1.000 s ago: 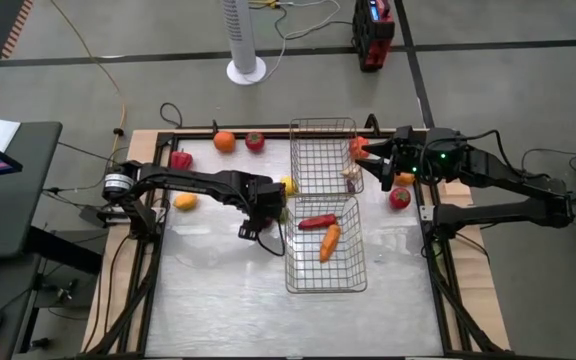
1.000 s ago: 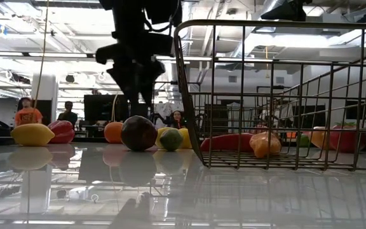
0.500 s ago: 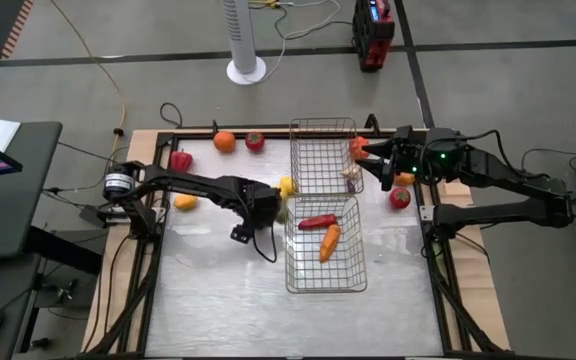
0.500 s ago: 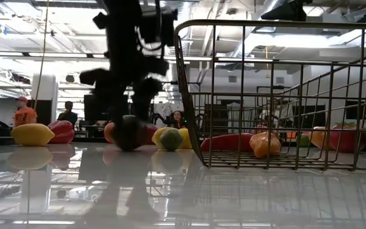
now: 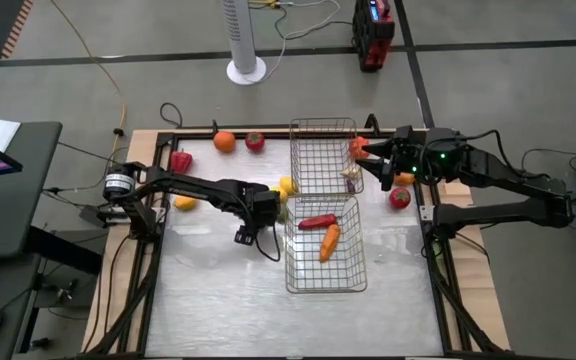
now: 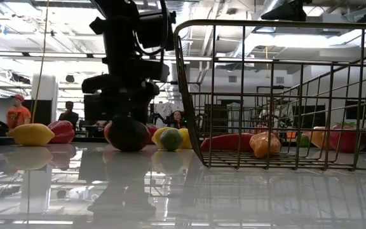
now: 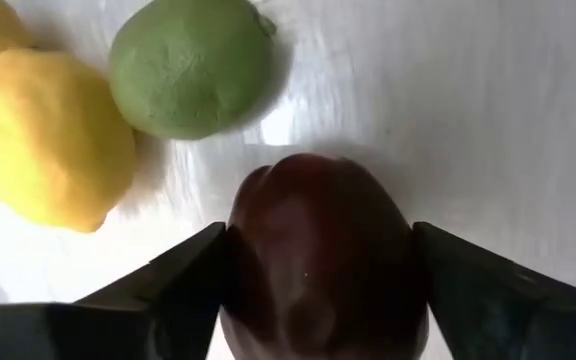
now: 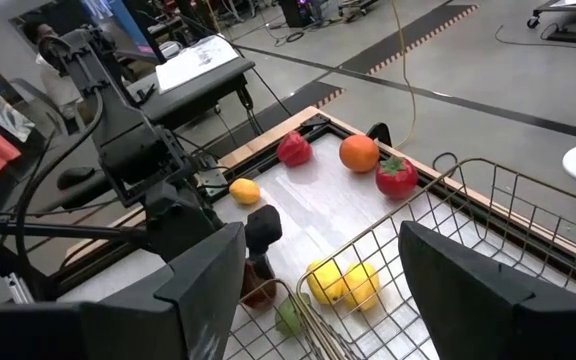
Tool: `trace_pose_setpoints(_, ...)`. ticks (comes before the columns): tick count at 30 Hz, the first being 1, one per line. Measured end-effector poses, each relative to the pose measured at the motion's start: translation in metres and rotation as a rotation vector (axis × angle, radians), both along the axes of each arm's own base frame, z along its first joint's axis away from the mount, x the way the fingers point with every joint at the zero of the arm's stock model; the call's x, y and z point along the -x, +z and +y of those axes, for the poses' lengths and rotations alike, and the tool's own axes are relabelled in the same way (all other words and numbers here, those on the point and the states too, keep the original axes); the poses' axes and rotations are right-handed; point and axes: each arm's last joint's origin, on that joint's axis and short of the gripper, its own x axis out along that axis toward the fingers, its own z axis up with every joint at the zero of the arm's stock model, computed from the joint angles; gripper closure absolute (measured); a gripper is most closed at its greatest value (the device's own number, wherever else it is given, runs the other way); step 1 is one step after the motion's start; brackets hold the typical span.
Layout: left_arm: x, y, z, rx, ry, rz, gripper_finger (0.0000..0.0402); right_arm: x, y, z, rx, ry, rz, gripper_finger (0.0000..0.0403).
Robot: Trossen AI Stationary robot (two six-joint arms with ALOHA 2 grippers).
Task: Sort produce into baskets
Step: Put the red apple into the top wire basket
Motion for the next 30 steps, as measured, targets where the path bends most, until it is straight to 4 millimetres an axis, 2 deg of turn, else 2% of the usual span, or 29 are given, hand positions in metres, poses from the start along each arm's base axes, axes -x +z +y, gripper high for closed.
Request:
trace_pose_setpoints(3, -0.003, 0.010, 0.002, -0.028, 0.053, -0.004, 0.0151, 0.000, 0.000, 0.000, 0.000, 0.000, 0.000, 0.0112)
trace_pose_setpoints(8, -0.011, 0.037, 0.011, -0.065, 0.131, -0.022, 0.0154, 0.000, 0.000, 0.000, 0.000, 0.000, -0.001, 0.0112)
trace_pose_setpoints(17, -0.024, 0.093, 0.051, -0.213, 0.304, -0.164, 0.0154, 0.000, 0.000, 0.000, 0.000, 0.000, -0.003, 0.0112)
trace_pose_setpoints(21, -0.036, 0.111, 0.069, -0.241, 0.469, -0.378, 0.0154, 0.000, 0.000, 0.000, 0.000, 0.000, -0.003, 0.0112)
trace_pose_setpoints(24, -0.046, 0.122, 0.081, -0.142, 0.595, -0.588, 0.0154, 0.000, 0.000, 0.000, 0.000, 0.000, -0.003, 0.0112)
trace_pose_setpoints(27, -0.055, 0.132, 0.089, -0.005, 0.630, -0.779, 0.0154, 0.000, 0.000, 0.000, 0.000, 0.001, -0.003, 0.0112)
trace_pose_setpoints(30, -0.061, 0.134, 0.093, 0.056, 0.625, -0.907, 0.0154, 0.000, 0.000, 0.000, 0.000, 0.001, -0.003, 0.0112)
